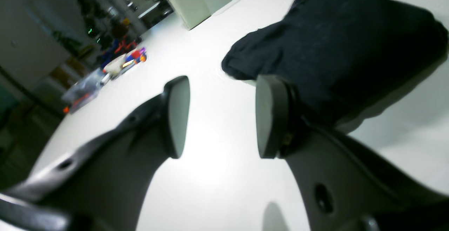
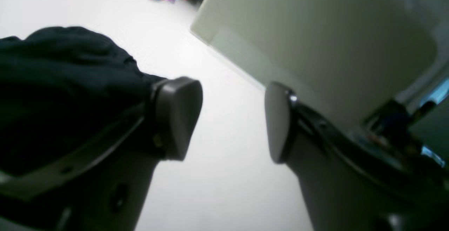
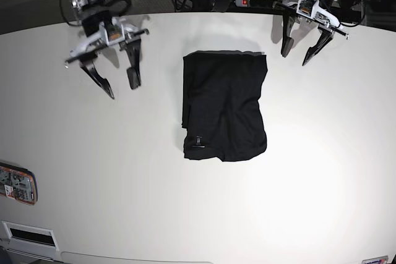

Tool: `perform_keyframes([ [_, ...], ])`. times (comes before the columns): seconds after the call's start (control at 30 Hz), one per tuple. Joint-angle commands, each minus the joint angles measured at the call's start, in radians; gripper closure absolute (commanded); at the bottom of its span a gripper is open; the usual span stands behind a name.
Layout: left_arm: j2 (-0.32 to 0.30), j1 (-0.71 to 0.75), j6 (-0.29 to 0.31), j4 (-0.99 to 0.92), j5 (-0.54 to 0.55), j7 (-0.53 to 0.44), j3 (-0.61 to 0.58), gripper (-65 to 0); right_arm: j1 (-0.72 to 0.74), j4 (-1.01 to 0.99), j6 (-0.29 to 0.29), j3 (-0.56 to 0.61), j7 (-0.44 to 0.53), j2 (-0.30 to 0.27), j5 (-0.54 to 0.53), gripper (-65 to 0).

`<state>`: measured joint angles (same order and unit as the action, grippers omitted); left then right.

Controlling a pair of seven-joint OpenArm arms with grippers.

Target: Fold the T-shirt properly

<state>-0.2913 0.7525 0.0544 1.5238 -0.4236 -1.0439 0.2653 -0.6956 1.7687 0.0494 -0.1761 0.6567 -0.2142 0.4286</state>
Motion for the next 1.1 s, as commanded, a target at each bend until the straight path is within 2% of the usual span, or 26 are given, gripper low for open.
perform_keyframes([
  [0.0, -0.006, 0.054, -0.008, 0.011, -0.005, -0.028, 0.007, -27.8, -0.034, -0.016, 0.007, -0.040, 0.065, 0.009, -0.006, -32.0],
  [0.17, -0.006, 0.132, -0.008, 0.016, -0.048, -0.029, 0.005, -27.8, -0.105, -0.181, 0.007, -0.205, 0.323, 0.040, -0.004, -32.0],
  [0.33, -0.024, 0.224, -0.009, 0.016, -0.041, -0.029, 0.010, -27.7, -0.152, -0.335, 0.007, -0.288, 0.489, 0.037, -0.004, -32.0],
  [0.43, -0.049, 0.293, -0.009, 0.016, -0.039, -0.029, 0.013, -27.7, -0.186, -0.373, 0.007, -0.311, 0.493, 0.035, -0.004, -32.0],
  [0.6, -0.052, 0.356, -0.057, -0.006, -0.050, -0.029, 0.050, -27.7, -0.224, -0.413, 0.007, -0.314, 0.493, 0.034, -0.007, -32.0],
  [0.73, -0.052, 0.353, -0.063, -0.118, -0.053, -0.029, 0.041, -27.7, -0.229, -0.504, 0.007, -0.308, 0.493, 0.034, -0.006, -32.0],
  [0.93, -0.047, 0.272, -0.063, -0.335, -0.153, -0.025, -0.013, -27.7, -0.227, -0.695, 0.008, -0.308, 0.493, 0.034, -0.007, -32.0],
  [1.07, -0.041, 0.143, -0.063, -0.540, -0.176, -0.023, -0.059, -27.7, -0.221, -0.863, 0.008, -0.307, 0.493, 0.034, -0.007, -32.0],
])
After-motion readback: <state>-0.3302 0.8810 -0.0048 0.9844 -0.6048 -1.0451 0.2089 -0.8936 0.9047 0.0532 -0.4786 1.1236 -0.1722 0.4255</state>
